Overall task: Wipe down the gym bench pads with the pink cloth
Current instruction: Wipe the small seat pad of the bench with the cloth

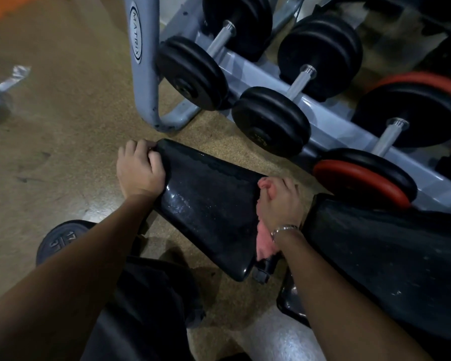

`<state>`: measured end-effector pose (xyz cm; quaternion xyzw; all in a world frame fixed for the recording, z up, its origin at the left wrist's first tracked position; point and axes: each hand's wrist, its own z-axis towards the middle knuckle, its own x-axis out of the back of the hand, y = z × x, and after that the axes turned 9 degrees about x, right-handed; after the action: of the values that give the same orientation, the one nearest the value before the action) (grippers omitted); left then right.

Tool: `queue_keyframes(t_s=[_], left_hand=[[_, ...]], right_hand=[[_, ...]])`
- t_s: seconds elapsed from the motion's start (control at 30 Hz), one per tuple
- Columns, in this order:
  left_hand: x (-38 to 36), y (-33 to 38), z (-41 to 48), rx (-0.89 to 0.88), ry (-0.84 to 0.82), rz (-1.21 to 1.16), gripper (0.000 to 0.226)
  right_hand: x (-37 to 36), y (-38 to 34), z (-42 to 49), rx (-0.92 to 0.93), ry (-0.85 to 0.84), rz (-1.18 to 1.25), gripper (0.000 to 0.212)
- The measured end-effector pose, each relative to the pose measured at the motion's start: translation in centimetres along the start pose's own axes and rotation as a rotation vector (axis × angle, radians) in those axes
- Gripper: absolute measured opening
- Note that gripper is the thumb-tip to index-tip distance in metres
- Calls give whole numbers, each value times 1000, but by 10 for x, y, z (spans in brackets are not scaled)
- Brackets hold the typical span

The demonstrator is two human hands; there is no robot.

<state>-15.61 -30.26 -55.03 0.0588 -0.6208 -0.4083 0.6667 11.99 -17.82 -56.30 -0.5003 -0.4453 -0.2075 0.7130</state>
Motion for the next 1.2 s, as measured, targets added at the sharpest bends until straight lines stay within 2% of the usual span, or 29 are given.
queue_keyframes(t_s=[0.1,0.3,0.47,0.63,0.8,1.0,1.13,1.2], left_hand=[[-1,0,1,2,2,7,36],[-1,-1,1,7,-3,10,36],[0,0,2,13,-17,-3,38],[0,0,1,15,-15,-8,37],[0,0,2,7,-15,5,37],[1,-1,1,3,-12,-2,37],[0,0,1,12,-9,-6,36],[0,-1,1,10,-15,-8,37]], right_hand=[[-1,-16,25,-27,-51,-89,21],[4,-16,-15,152,-53,0,32],[-4,-33,21,92,-83,-76,25],[0,-20,0,273,-102,-1,30],[-4,-44,29,174,-121,-105,28],[0,-28,7,400,-171,7,29],[-4,-44,31,248,-150,-73,26],[-7,-55,25,264,-154,-35,27]])
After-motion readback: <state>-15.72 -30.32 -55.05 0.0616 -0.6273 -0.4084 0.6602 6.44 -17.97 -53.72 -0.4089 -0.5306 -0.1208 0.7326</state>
